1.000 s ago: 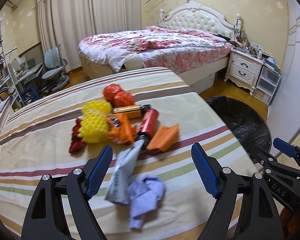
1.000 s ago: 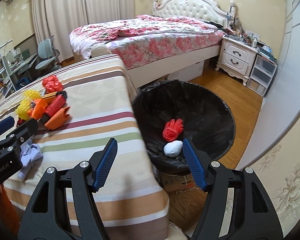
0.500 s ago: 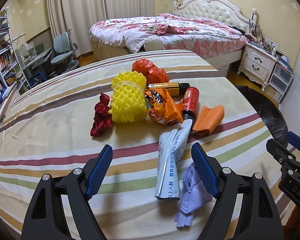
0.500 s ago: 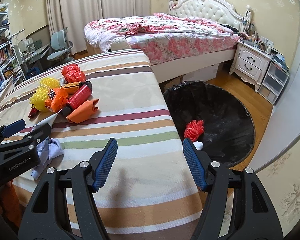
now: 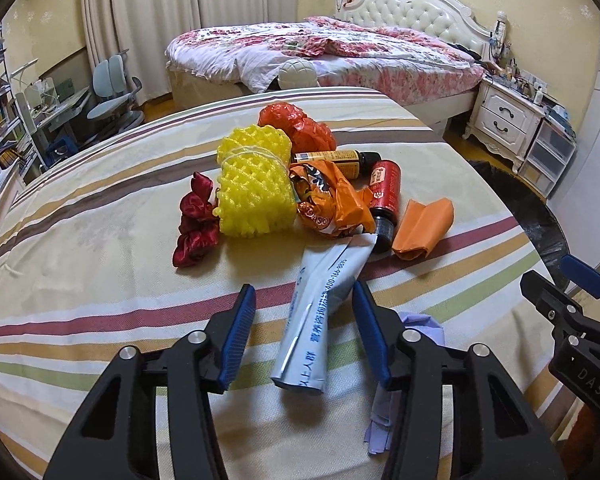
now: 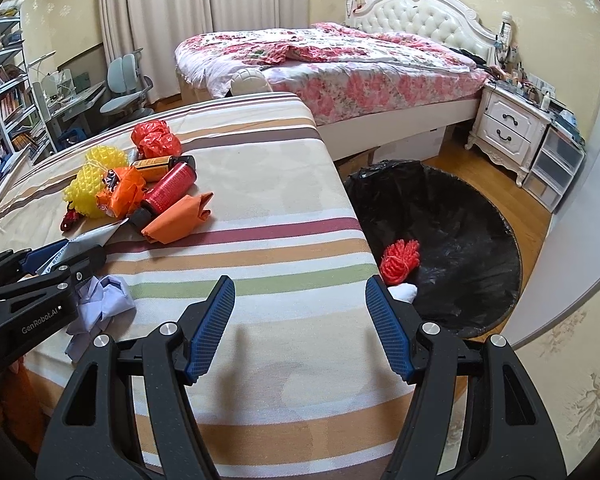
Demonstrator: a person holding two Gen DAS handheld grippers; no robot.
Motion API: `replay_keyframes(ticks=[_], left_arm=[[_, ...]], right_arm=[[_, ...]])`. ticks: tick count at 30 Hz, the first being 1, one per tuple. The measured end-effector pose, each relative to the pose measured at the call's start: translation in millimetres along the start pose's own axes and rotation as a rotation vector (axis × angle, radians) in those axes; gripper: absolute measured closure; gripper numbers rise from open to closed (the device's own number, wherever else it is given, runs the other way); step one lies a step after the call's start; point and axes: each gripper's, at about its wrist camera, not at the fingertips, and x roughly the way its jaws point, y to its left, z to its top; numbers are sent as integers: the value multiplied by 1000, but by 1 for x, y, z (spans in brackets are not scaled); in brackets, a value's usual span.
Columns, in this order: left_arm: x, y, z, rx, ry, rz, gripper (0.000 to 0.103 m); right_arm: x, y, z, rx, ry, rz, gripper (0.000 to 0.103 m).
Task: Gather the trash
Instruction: 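Close the left gripper on the white-and-blue tube and lift it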
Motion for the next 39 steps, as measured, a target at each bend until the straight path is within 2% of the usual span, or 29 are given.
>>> replay_keyframes(ticks=[2, 5, 12, 16, 27, 28, 31, 39], left_arm=[[-2, -1, -3, 16, -1, 1, 64], [-5, -2, -6, 24, -5, -1, 70], [-18, 7, -12, 15, -21, -5, 71], [-26, 14, -17, 7, -26, 0, 76], [-26, 31, -22, -31, -22, -2, 76], [-25, 31, -21, -31, -21, -3, 75], [-18, 31, -18, -33, -9, 0, 63], [-9, 27, -16, -2, 14, -24, 62]], right_arm=[[-1, 1, -1, -2, -1, 1, 37], [-1, 4, -1, -5, -2, 5, 37], [-6, 13, -2, -27, -8, 17, 37], [-9, 23, -2, -46, -12, 29, 37], [-10, 43, -4, -87, -8, 45, 37], [-11, 43, -4, -89, -7, 45, 37], [-9, 44, -5, -90, -1, 46, 37], [-6, 42, -9, -85, 9, 49, 37]])
